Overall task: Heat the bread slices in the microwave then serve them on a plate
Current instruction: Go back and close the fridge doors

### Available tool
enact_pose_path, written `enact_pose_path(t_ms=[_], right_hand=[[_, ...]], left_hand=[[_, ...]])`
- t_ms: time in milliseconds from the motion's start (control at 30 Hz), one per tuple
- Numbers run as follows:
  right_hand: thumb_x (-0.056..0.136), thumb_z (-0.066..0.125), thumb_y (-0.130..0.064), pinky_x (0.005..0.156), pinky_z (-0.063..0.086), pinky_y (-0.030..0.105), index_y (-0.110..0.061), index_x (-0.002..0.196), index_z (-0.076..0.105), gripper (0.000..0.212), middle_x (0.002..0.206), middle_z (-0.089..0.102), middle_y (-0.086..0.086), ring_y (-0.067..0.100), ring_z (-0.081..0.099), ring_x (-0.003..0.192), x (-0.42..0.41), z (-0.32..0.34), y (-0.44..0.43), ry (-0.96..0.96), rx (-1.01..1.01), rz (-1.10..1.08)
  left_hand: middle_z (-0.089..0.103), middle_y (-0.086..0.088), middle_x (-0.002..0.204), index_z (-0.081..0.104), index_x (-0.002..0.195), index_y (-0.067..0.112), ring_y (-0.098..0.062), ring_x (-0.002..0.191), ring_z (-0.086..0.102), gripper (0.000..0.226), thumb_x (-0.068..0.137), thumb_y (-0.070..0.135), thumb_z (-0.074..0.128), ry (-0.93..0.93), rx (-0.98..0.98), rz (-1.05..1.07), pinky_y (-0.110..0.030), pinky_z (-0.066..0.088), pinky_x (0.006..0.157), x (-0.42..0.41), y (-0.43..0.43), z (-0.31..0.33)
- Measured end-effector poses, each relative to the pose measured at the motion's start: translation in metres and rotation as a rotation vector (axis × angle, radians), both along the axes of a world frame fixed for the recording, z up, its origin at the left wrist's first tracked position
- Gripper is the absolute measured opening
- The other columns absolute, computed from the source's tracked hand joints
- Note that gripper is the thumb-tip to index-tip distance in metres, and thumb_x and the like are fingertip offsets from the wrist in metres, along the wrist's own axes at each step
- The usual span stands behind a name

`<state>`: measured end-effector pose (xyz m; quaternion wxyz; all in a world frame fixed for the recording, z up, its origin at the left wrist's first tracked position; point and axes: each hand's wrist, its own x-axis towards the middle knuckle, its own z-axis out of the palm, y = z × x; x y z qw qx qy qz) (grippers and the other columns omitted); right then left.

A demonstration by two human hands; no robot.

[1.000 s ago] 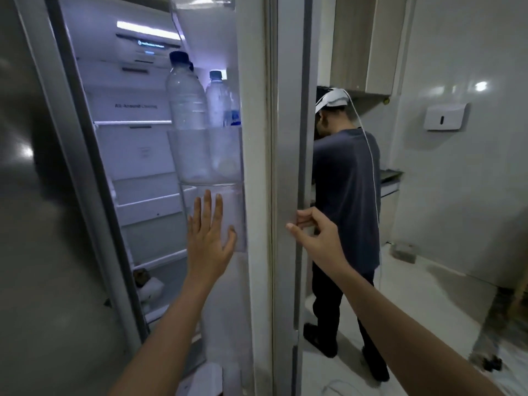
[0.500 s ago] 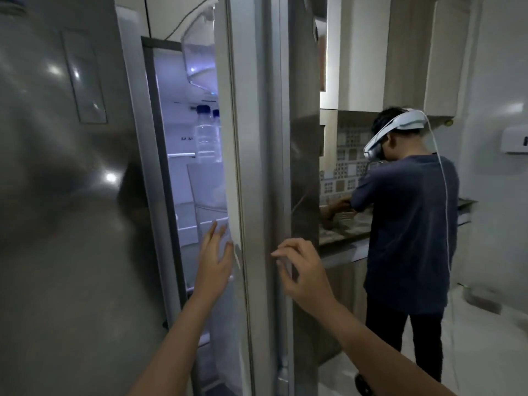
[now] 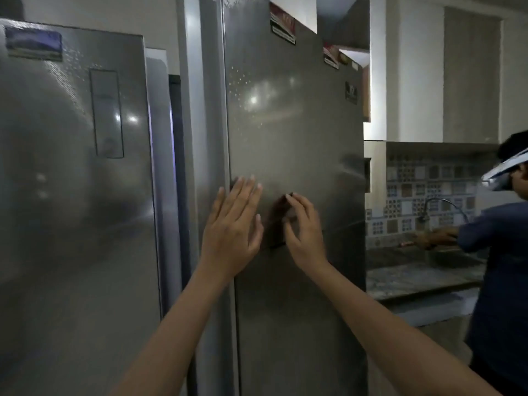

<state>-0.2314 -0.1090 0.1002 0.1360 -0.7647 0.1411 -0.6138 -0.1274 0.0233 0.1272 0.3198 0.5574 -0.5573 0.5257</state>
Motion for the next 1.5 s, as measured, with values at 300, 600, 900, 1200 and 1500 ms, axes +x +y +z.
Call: enact_pose_path(t_ms=[300,600,900,1200,1500], right_hand=[[0.088,0.05,-0.033,0.11,0.03,0.041,-0.024,0.142,0.036,0.056,0.15,0.029,0.0,0.019,0.027,0.137,0.038,0.042,-0.073,0.039,-0.13,-0.078],[0.088,0.059,-0.027,0.114,0.018,0.041,-0.026,0.143,0.034,0.06,0.155,0.019,-0.001,0.019,0.015,0.143,0.077,0.026,-0.093,0.159,-0.098,-0.17],[0.09,0.052,-0.033,0.116,0.014,0.041,-0.026,0.143,0.034,0.057,0.156,0.021,-0.001,0.02,0.012,0.145,0.1,0.015,-0.095,0.153,-0.093,-0.271],[0.093,0.047,-0.031,0.116,0.009,0.045,-0.027,0.145,0.029,0.055,0.157,0.019,0.001,0.023,0.008,0.146,0.1,0.003,-0.084,0.273,-0.125,-0.29],[0.085,0.059,-0.015,0.107,0.033,0.033,-0.014,0.13,0.052,0.045,0.145,0.037,0.007,0.025,0.035,0.134,0.106,-0.032,-0.008,0.427,0.163,0.003]], left_hand=[[0.027,-0.009,0.153,0.033,0.143,0.014,-0.021,0.144,0.017,0.06,0.086,0.029,0.045,0.117,-0.019,0.337,-0.036,0.006,0.117,0.048,-0.057,0.007],[-0.02,-0.004,0.156,-0.006,0.148,0.028,-0.017,0.137,-0.026,0.072,0.095,0.039,0.041,0.379,0.174,0.367,-0.041,-0.001,0.117,0.093,-0.079,-0.004],[-0.015,-0.002,0.158,-0.002,0.149,0.028,-0.02,0.145,-0.014,0.067,0.096,0.042,0.038,0.374,0.223,0.366,-0.038,0.011,0.117,0.118,-0.084,-0.006],[-0.013,0.004,0.158,0.002,0.149,0.028,-0.015,0.145,-0.01,0.07,0.094,0.035,0.045,0.503,0.274,0.265,-0.037,0.015,0.118,0.112,-0.069,-0.03],[0.009,-0.001,0.159,0.016,0.148,0.013,-0.014,0.146,0.008,0.065,0.095,0.036,0.045,0.787,0.594,0.173,-0.03,0.008,0.118,0.099,0.009,-0.054]])
